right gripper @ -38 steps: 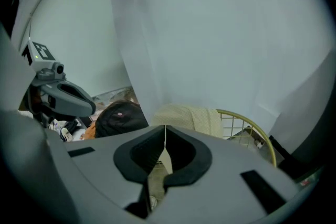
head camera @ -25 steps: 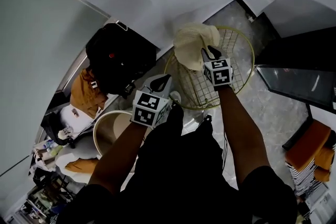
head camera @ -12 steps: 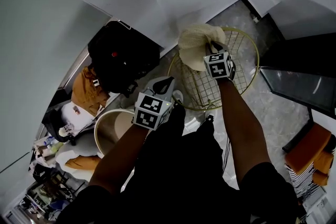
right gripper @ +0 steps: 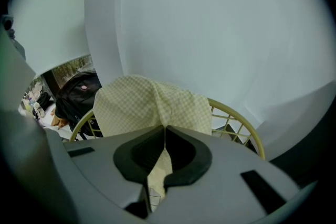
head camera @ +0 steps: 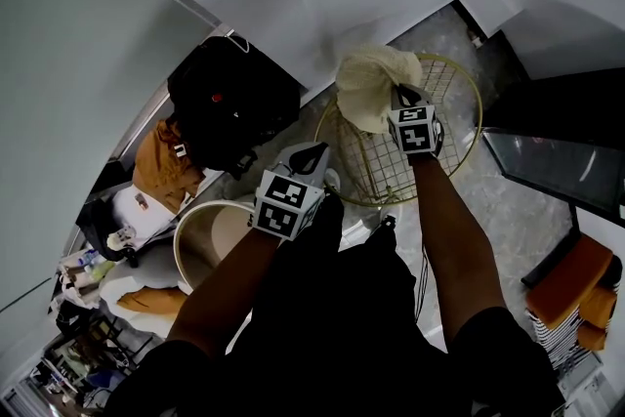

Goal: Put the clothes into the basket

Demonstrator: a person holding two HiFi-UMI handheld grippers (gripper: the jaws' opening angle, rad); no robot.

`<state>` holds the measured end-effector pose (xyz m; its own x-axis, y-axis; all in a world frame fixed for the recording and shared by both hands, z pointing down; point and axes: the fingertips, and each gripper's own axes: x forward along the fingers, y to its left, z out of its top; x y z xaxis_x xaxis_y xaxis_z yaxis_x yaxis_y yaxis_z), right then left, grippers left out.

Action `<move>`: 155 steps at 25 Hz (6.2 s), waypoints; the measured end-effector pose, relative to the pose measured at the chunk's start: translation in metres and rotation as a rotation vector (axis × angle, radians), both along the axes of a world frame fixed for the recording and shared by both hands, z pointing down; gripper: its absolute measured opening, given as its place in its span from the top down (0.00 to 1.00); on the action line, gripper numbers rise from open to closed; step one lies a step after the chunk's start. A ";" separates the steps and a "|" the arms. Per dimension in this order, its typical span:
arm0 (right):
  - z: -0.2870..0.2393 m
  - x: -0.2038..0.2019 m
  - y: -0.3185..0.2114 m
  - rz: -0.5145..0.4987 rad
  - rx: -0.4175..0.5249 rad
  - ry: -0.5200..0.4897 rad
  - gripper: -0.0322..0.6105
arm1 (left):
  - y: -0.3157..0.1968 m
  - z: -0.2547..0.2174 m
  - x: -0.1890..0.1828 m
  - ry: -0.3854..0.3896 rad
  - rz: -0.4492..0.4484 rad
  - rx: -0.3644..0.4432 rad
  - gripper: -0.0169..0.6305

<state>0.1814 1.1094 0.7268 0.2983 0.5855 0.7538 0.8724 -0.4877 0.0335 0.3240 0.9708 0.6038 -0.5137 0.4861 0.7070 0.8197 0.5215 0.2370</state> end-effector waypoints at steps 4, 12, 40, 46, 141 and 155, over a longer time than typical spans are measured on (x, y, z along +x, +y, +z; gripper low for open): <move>-0.012 -0.004 -0.006 0.015 0.012 0.052 0.92 | 0.001 -0.004 -0.005 -0.012 -0.007 -0.009 0.97; -0.052 -0.005 -0.025 0.042 0.008 0.195 0.92 | 0.003 -0.022 -0.006 -0.034 -0.042 -0.049 0.97; -0.219 -0.026 -0.121 -0.084 -0.106 0.453 0.92 | -0.058 -0.105 -0.041 -0.088 -0.184 -0.190 0.97; -0.234 -0.053 -0.160 -0.086 -0.109 0.491 0.92 | -0.082 -0.119 -0.069 -0.101 -0.190 -0.222 0.97; -0.309 -0.281 -0.858 0.939 -0.530 0.409 0.92 | -0.628 -0.167 -0.381 -0.316 1.019 -0.245 0.97; -0.292 -0.301 -1.029 1.150 -0.591 0.380 0.92 | -0.790 -0.153 -0.414 -0.308 1.231 -0.216 0.97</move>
